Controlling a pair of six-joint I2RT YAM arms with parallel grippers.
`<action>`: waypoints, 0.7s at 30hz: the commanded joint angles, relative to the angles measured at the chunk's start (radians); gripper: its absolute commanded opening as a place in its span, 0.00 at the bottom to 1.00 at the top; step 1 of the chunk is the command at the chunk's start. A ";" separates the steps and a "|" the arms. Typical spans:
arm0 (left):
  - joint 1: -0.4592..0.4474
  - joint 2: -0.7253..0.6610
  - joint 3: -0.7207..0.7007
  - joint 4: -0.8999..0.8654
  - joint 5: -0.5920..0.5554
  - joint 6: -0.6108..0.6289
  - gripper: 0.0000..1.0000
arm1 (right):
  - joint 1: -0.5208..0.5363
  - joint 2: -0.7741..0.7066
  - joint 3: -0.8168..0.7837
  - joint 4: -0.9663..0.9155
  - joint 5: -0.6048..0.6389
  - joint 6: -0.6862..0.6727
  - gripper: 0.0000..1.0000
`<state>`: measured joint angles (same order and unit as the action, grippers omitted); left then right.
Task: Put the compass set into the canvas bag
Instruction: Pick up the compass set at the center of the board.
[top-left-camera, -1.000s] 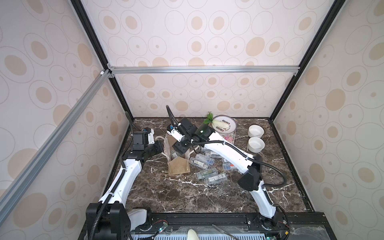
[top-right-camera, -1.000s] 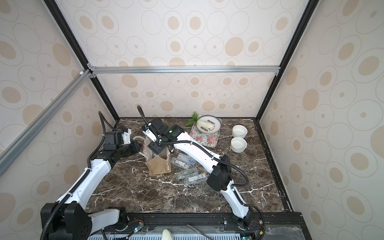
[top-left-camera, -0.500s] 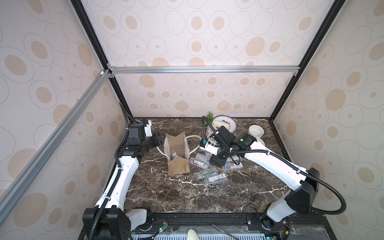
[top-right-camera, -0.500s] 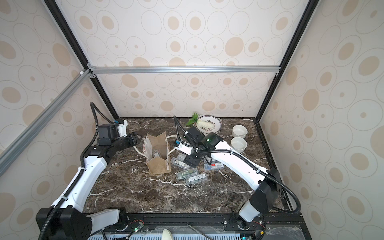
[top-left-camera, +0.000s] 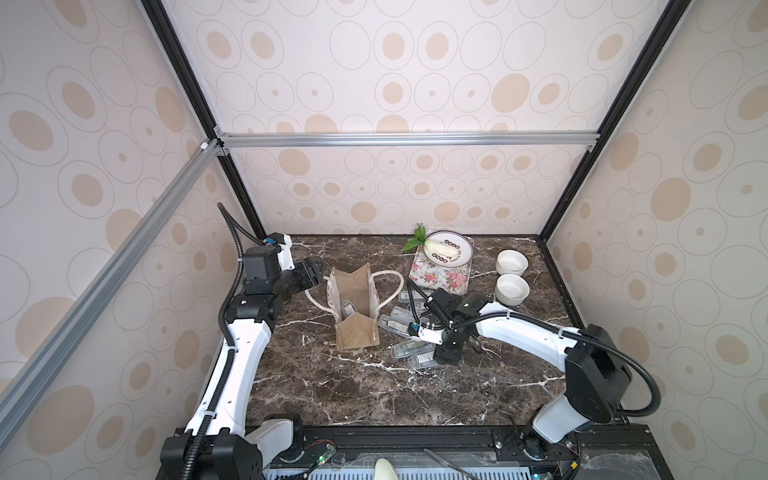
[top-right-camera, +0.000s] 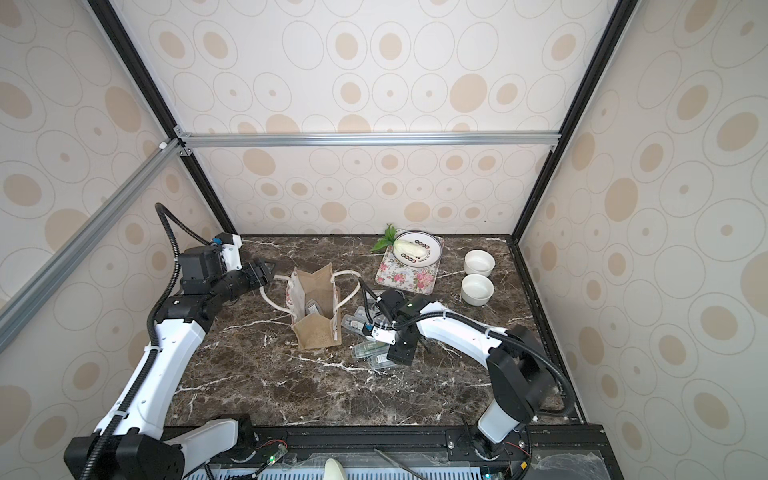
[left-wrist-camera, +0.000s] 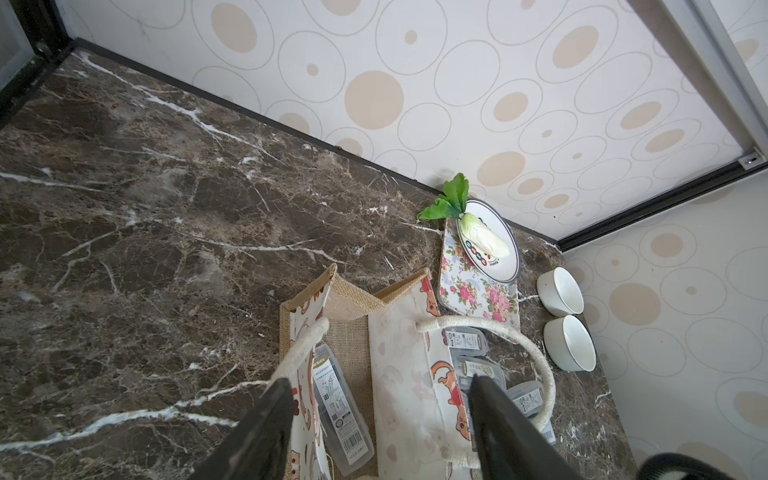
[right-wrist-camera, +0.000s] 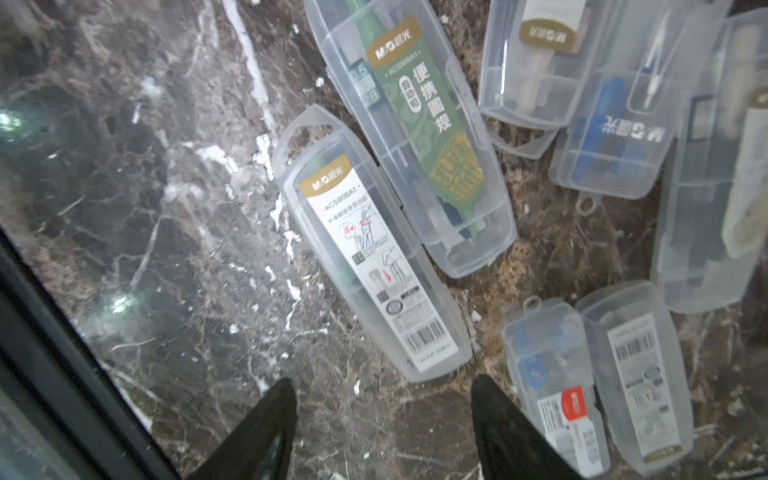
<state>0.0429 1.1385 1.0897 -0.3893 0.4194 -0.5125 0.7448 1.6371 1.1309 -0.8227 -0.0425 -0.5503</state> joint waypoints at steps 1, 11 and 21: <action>0.011 -0.021 -0.002 0.007 0.014 -0.015 0.69 | -0.004 0.043 0.008 0.045 -0.051 -0.057 0.69; 0.012 -0.040 -0.028 -0.011 -0.007 0.012 0.70 | -0.005 0.185 0.087 0.005 -0.085 -0.047 0.70; 0.012 -0.040 -0.037 -0.007 -0.013 0.015 0.71 | -0.004 0.150 0.016 -0.003 -0.092 -0.013 0.68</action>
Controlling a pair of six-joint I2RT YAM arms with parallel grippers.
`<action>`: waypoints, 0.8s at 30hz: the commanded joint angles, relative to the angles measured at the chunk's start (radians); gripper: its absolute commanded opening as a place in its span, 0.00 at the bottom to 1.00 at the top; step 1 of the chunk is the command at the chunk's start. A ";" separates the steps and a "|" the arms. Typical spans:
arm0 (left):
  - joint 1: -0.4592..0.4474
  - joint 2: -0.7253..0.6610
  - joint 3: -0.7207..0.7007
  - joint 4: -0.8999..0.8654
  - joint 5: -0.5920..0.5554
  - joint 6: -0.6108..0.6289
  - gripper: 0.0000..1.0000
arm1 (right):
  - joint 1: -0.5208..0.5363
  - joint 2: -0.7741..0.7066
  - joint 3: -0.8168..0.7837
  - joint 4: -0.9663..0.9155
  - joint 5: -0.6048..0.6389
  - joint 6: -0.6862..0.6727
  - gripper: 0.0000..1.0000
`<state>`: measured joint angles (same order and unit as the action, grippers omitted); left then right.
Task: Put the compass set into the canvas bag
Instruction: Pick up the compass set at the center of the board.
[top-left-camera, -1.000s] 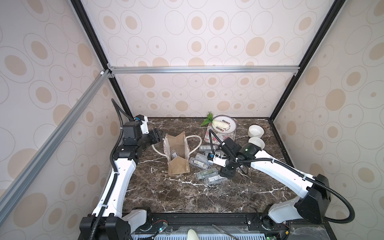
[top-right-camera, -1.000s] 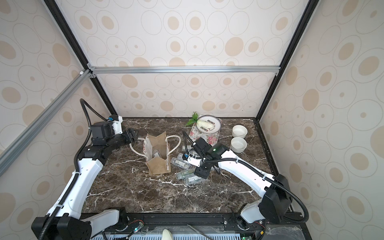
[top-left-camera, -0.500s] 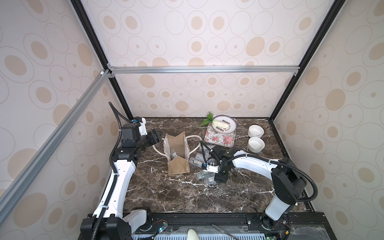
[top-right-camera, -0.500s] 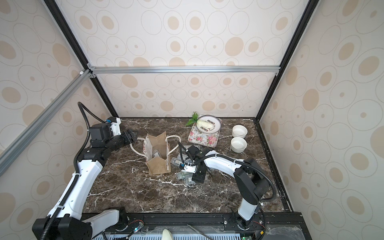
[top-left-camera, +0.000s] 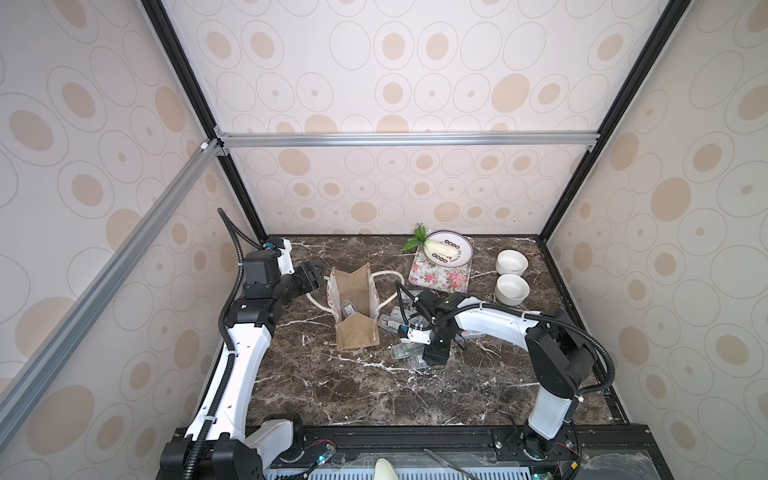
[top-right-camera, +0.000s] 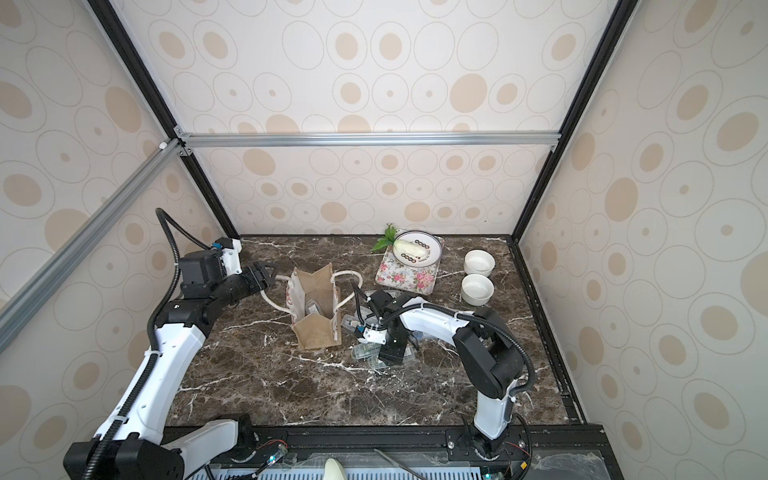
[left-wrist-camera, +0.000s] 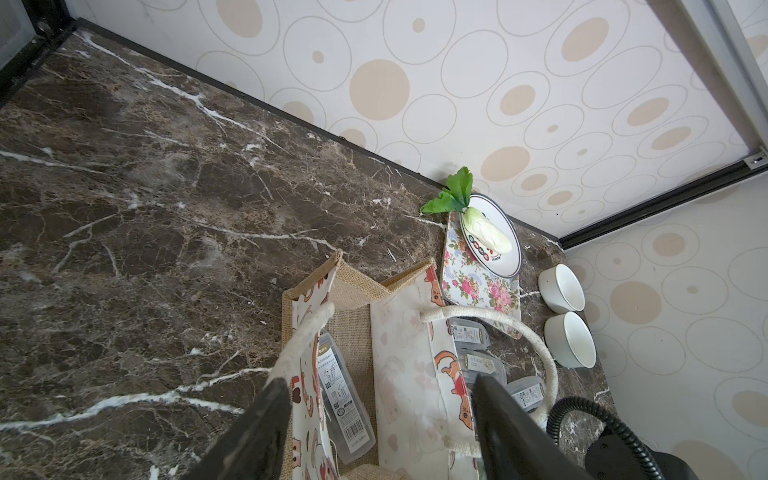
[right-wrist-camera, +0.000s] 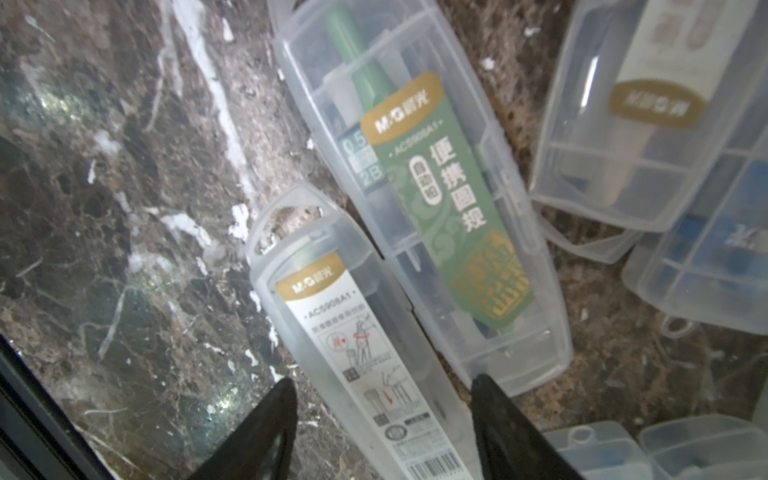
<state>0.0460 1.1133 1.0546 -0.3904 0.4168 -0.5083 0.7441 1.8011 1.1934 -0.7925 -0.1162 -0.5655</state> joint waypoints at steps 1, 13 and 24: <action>0.009 -0.015 -0.004 -0.006 -0.009 0.011 0.71 | -0.003 -0.024 -0.057 -0.030 -0.014 0.006 0.68; 0.008 -0.027 -0.025 0.015 -0.007 -0.002 0.71 | 0.016 -0.031 -0.113 0.054 0.063 0.036 0.66; 0.010 -0.032 -0.028 0.010 -0.011 0.005 0.71 | 0.046 0.021 -0.109 0.087 0.078 0.047 0.66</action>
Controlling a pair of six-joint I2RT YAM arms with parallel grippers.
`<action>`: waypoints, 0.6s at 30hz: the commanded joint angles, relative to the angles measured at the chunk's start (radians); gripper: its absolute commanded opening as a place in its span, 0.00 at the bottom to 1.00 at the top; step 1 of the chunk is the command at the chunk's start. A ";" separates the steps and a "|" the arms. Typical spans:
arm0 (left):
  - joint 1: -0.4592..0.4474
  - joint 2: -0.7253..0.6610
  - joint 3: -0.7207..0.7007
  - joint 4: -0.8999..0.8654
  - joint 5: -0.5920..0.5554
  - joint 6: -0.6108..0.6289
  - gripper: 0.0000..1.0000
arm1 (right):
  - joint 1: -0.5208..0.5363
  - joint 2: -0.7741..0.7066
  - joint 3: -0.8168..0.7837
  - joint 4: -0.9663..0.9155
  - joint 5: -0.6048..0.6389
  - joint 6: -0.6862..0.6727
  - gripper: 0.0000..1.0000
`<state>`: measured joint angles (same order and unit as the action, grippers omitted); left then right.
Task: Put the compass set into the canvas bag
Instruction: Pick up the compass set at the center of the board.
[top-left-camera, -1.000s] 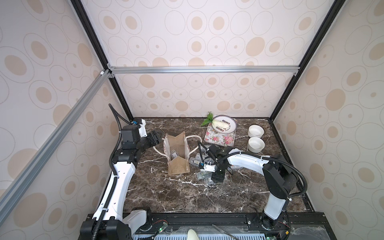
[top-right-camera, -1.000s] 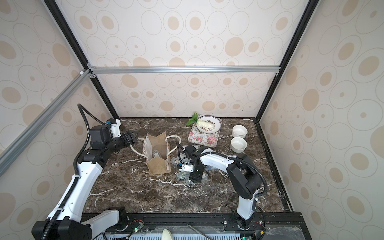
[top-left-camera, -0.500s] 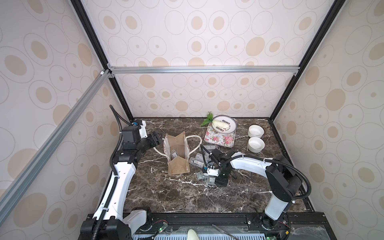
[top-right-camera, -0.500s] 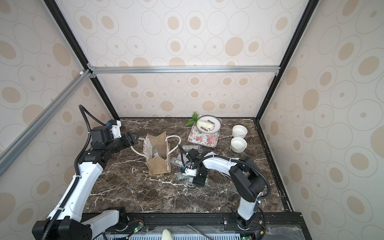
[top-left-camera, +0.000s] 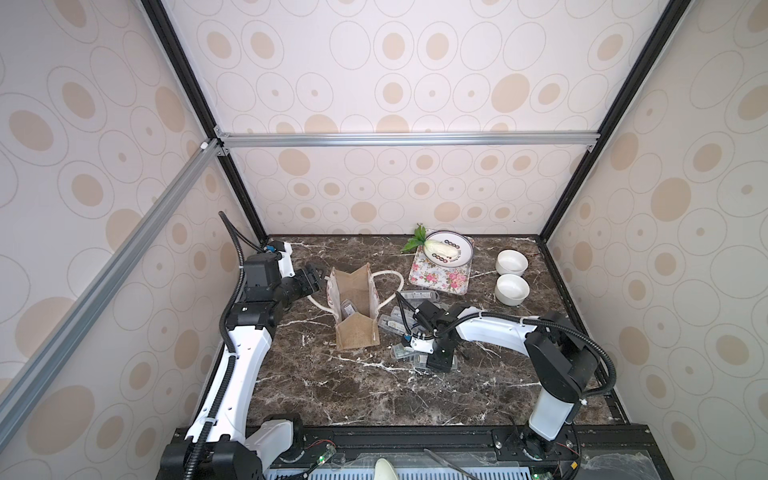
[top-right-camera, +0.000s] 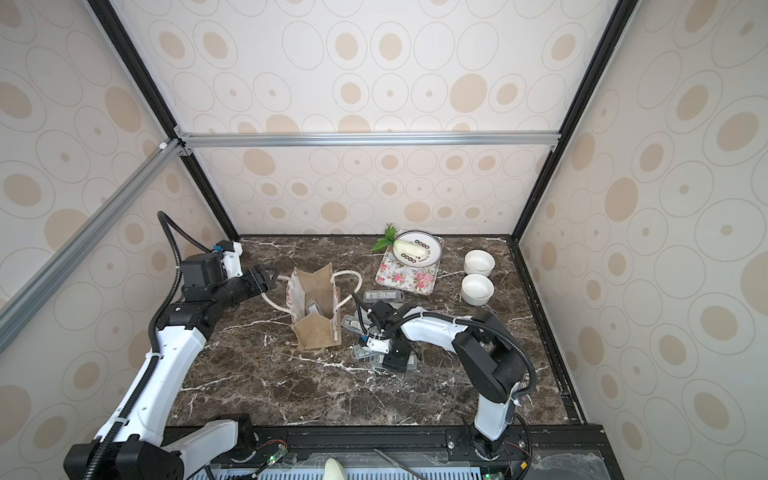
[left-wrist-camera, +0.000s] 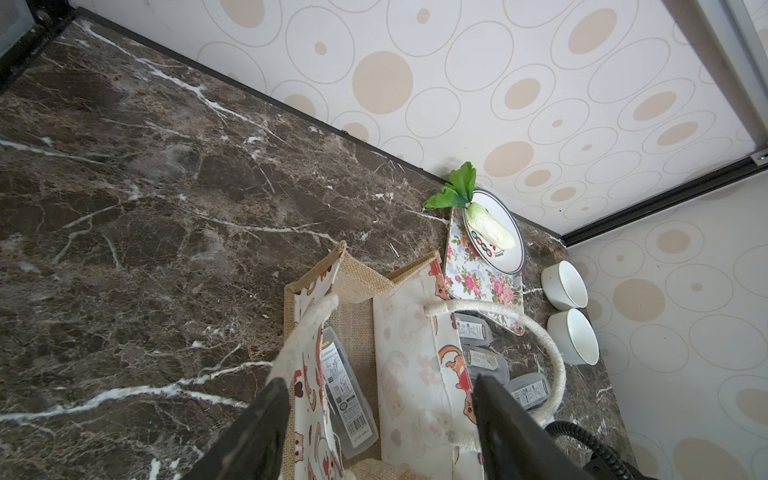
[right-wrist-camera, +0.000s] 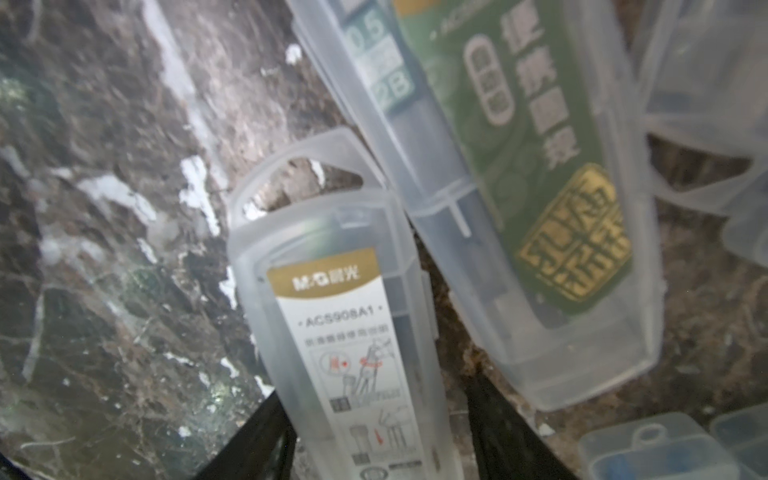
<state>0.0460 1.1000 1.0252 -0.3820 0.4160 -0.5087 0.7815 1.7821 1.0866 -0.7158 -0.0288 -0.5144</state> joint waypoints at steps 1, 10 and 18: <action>0.010 -0.020 0.000 0.003 -0.011 0.004 0.71 | 0.010 0.041 -0.007 0.013 -0.008 -0.004 0.65; 0.009 -0.023 -0.004 0.003 -0.011 0.006 0.71 | 0.033 -0.005 -0.031 0.019 -0.011 -0.006 0.54; 0.010 -0.029 -0.014 0.009 -0.009 0.004 0.72 | 0.044 -0.081 -0.045 0.018 -0.011 0.017 0.46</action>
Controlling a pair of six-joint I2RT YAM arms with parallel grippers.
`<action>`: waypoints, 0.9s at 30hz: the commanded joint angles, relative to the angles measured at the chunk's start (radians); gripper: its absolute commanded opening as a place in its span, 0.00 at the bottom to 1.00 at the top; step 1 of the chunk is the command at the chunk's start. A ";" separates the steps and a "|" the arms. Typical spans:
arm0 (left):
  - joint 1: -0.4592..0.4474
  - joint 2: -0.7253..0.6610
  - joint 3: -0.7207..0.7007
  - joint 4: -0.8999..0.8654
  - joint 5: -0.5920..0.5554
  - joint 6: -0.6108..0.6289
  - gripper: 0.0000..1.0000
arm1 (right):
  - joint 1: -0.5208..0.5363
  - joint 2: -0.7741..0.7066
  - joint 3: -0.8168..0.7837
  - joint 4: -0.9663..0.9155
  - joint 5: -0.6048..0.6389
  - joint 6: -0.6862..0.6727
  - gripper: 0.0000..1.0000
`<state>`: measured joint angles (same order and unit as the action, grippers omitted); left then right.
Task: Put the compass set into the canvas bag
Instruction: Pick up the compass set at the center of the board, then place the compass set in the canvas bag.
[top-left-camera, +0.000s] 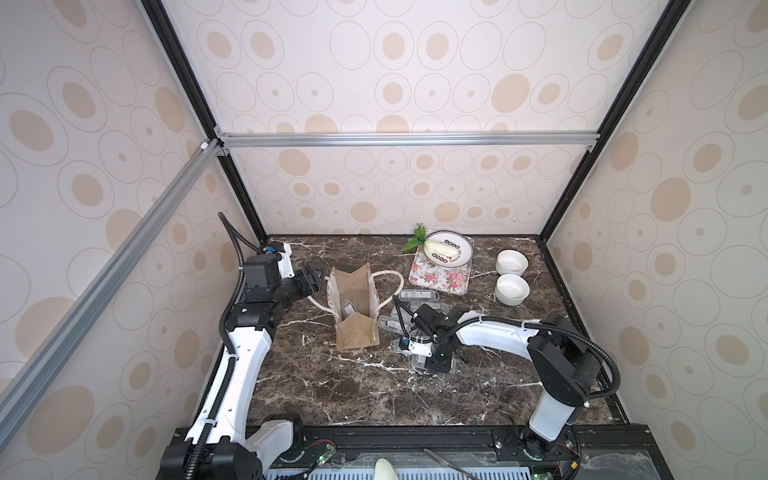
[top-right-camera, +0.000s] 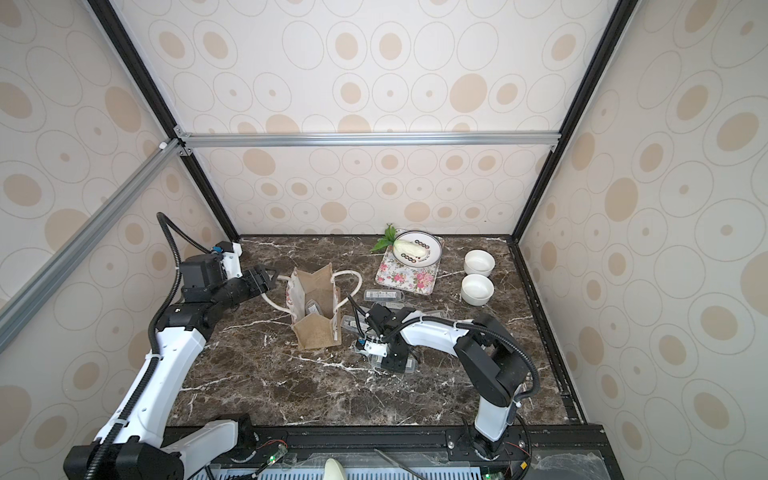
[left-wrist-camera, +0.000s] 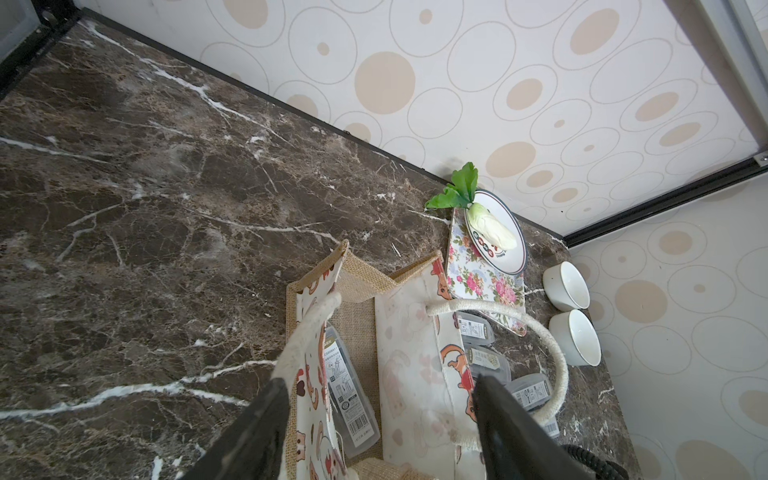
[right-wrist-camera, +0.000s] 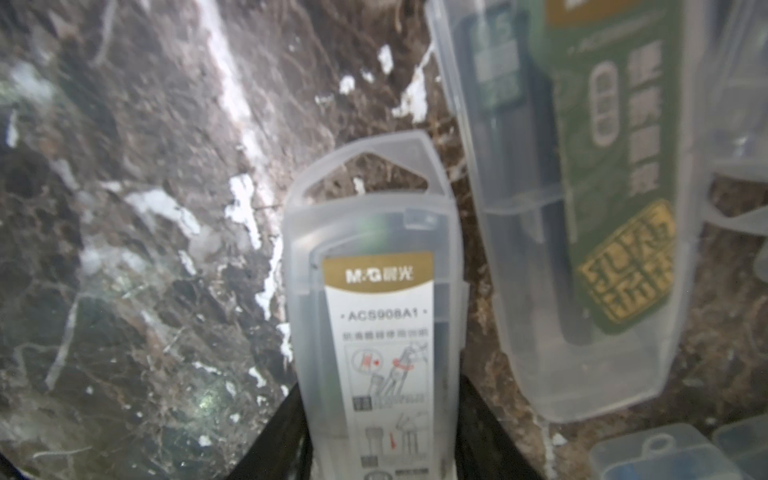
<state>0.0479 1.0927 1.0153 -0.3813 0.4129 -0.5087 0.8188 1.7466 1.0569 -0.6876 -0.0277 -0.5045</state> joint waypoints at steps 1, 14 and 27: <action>0.008 -0.022 -0.005 0.009 -0.005 0.004 0.72 | 0.006 -0.053 -0.019 -0.007 -0.013 0.009 0.46; 0.008 -0.035 0.021 -0.057 -0.102 0.082 0.72 | -0.006 -0.283 -0.055 -0.010 -0.039 0.139 0.45; 0.108 -0.067 -0.044 0.032 -0.060 0.002 0.76 | -0.141 -0.397 0.222 -0.079 -0.064 0.379 0.43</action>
<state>0.1223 1.0489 1.0023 -0.4011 0.3008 -0.4496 0.6773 1.3373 1.1954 -0.7368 -0.0937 -0.1841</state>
